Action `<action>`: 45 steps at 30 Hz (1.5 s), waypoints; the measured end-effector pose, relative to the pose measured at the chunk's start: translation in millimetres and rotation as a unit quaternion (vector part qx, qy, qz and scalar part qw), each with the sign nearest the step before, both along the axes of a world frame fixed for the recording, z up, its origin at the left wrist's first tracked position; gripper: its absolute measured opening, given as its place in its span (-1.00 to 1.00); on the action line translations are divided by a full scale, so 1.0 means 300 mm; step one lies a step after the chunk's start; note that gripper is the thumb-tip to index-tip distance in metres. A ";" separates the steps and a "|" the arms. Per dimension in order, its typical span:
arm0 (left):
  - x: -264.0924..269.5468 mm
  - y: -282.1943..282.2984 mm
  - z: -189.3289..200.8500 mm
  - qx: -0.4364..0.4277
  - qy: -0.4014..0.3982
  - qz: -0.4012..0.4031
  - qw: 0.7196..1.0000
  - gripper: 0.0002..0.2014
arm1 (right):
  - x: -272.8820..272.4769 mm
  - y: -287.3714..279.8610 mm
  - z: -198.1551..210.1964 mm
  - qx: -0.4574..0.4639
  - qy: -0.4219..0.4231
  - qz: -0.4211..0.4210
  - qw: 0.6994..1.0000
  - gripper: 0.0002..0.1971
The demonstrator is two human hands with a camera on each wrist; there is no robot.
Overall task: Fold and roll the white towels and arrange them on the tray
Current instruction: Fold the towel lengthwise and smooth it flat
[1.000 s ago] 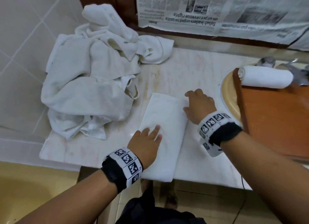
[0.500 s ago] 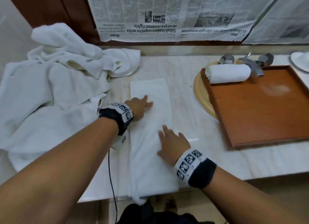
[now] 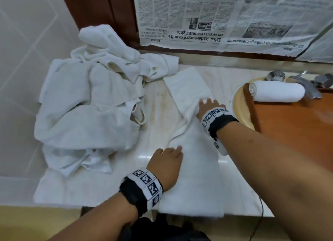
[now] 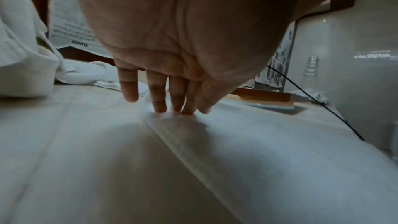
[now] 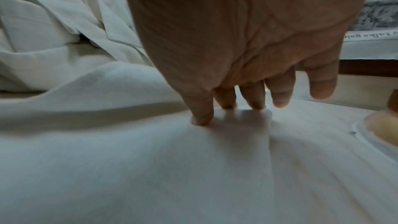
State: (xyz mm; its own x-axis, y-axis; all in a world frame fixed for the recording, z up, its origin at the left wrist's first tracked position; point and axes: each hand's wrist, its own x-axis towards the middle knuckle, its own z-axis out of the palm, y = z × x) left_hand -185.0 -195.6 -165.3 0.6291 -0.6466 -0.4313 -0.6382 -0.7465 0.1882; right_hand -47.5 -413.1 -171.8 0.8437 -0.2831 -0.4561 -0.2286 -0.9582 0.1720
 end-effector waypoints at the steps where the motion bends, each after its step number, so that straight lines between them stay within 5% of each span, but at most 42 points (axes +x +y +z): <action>1: 0.003 -0.006 0.000 0.018 0.009 0.000 1.000 -0.35 | -0.013 -0.002 0.001 -0.002 -0.022 0.003 1.000 -0.43; 8: 0.137 -0.102 0.006 0.077 0.041 -0.017 0.996 -0.36 | -0.325 0.031 0.090 0.126 -0.178 -0.005 0.976 -0.65; 12: 0.264 -0.197 -0.005 0.102 0.027 -0.025 0.994 -0.39 | -0.561 0.076 0.126 0.208 -0.145 -0.004 0.967 -0.79; 16: 0.389 -0.282 -0.020 0.102 0.020 -0.007 0.995 -0.43 | -0.777 0.102 0.104 0.205 -0.021 0.048 0.977 -0.50; 19: 0.392 -0.303 0.007 0.101 0.016 -0.009 0.995 -0.41 | -0.850 0.086 0.070 0.186 -0.020 0.047 0.981 -0.29; 25: 0.024 -0.070 -0.018 -0.196 -0.011 0.068 0.978 -0.55 | -0.853 0.048 0.031 0.147 -0.007 0.085 0.986 -0.01; 29: -0.296 0.038 -0.050 -0.079 0.027 0.011 0.996 0.09 | -0.936 0.032 -0.002 0.152 0.036 0.127 0.980 0.39; 31: -0.388 0.061 -0.085 -0.038 -0.003 0.012 0.999 0.17 | -1.004 0.042 -0.028 0.144 0.051 0.155 0.976 0.48; 35: -0.443 0.064 -0.140 -0.086 -0.086 0.059 0.991 -0.18 | -1.082 0.043 -0.050 0.124 0.010 0.175 0.977 0.20; 39: -0.493 0.029 -0.117 -0.159 -0.056 0.116 0.979 -0.43 | -1.098 -0.005 -0.029 0.155 -0.004 0.179 0.972 -0.07; 45: -0.524 0.038 -0.150 -0.161 -0.067 0.102 0.979 -0.34 | -1.128 -0.035 -0.049 0.113 0.003 0.206 0.972 0.16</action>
State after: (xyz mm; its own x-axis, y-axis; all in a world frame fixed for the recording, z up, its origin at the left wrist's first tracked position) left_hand -342.3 -184.2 -210.2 0.7962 -0.5910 -0.1294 -0.5178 -0.7763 0.3595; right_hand -385.9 -423.6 -186.6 0.8615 0.1862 -0.4723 0.1833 -0.9816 -0.0528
